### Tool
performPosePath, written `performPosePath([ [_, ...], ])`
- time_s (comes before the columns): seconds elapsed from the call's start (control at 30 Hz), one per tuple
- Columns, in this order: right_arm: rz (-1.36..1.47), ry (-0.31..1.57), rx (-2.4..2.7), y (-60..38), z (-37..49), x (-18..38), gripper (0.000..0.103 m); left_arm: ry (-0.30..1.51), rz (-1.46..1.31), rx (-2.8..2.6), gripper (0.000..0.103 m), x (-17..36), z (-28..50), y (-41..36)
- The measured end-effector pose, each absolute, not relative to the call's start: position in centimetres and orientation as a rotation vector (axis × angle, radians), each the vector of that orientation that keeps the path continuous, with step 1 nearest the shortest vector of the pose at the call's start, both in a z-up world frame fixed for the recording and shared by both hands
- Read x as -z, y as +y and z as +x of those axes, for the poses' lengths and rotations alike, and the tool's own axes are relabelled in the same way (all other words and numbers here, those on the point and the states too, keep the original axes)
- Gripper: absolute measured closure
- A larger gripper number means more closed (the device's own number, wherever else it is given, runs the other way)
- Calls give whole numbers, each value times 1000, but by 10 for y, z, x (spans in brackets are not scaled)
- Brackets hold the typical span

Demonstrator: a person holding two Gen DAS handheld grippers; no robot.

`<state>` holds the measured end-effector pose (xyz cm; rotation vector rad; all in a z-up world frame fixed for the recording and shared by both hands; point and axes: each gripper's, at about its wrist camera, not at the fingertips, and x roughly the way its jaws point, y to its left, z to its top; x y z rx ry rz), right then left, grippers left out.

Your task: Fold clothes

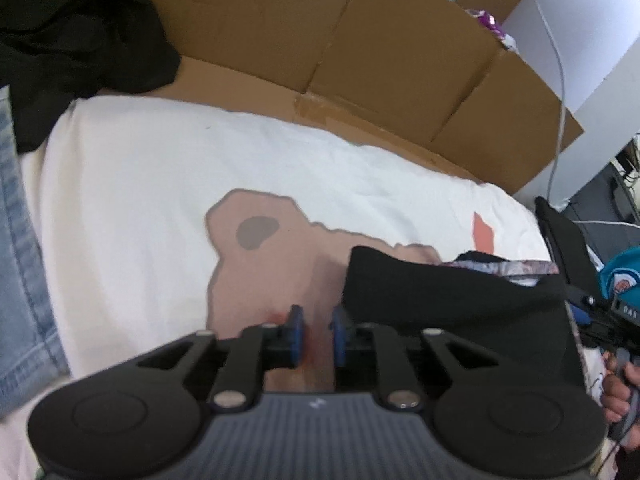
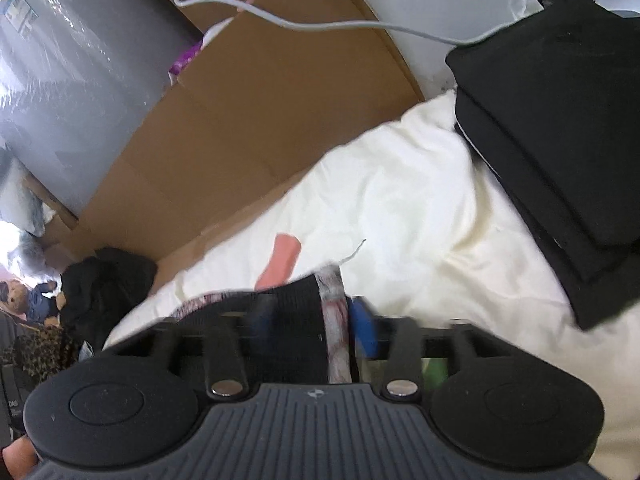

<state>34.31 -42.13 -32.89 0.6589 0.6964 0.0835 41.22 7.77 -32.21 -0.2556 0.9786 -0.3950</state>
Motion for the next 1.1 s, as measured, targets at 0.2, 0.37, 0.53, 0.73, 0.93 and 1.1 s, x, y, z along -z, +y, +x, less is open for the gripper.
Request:
performPosePath([
  [0.2, 572, 756, -79, -407, 350, 340, 47, 990, -244, 387, 60, 327, 422, 63],
  [0.37, 514, 771, -67, -396, 351, 344, 48, 951, -211, 379, 58, 311, 424, 57],
  [0.53, 488, 786, -64, -394, 353, 349, 48, 957, -259, 409, 52, 306, 427, 62],
  [0.73, 375, 787, -58, -379, 353, 348, 49, 1037, -214, 414, 49, 327, 425, 46],
  [0.93, 394, 798, -79, -380, 355, 349, 89, 1036, -169, 415, 41, 332, 423, 34],
  [1.1, 418, 778, -47, -382, 350, 343, 99, 1040, -123, 412, 39, 331, 421, 26],
])
